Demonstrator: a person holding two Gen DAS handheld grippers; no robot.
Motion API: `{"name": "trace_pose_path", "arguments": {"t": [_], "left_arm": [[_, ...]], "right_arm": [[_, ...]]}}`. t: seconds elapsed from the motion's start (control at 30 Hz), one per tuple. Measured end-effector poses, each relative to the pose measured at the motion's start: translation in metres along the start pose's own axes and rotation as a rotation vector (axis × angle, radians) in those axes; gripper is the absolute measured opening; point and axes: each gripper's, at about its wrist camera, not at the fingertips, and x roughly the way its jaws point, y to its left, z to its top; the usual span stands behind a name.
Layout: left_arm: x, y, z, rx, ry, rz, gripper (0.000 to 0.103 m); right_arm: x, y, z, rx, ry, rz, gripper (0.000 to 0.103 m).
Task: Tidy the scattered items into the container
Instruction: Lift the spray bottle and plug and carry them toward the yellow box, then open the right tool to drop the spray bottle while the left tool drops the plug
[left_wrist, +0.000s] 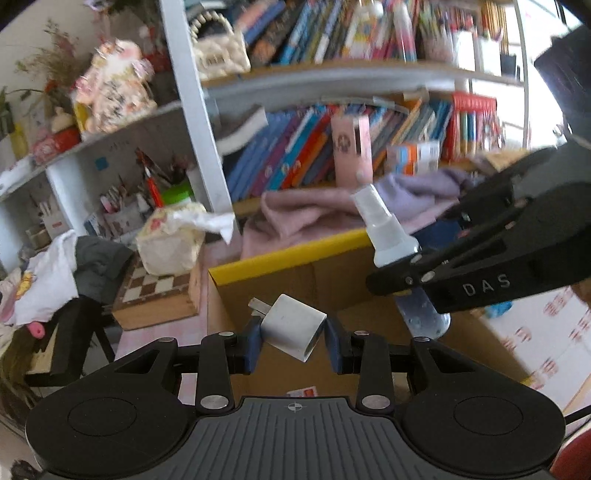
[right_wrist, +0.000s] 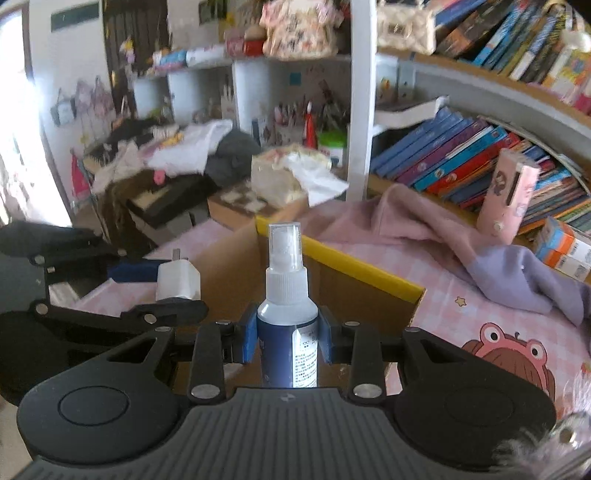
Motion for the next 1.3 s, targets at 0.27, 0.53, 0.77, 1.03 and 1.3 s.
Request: {"name": "trace_pose_path", "arguments": {"t": [0.27, 0.53, 0.77, 1.03, 1.3], "left_arm": [[0.052, 0.008, 0.006, 0.139, 0.131, -0.064, 0.034], [0.096, 0.008, 0.007, 0.243, 0.272, -0.128, 0.034], [0.11, 0.006, 0.005, 0.28, 0.336, -0.15, 0.034], [0.119, 0.005, 0.003, 0.309, 0.381, -0.149, 0.034], [0.118, 0.002, 0.002, 0.337, 0.367, -0.107, 0.04]], "right_arm": [[0.071, -0.017, 0.004, -0.151, 0.179, 0.026, 0.031], [0.113, -0.023, 0.005, -0.233, 0.336, 0.08, 0.031], [0.132, -0.023, 0.007, -0.27, 0.392, 0.097, 0.031], [0.143, -0.023, 0.006, -0.288, 0.412, 0.115, 0.031], [0.139, -0.029, 0.006, -0.262, 0.375, 0.133, 0.032]]}}
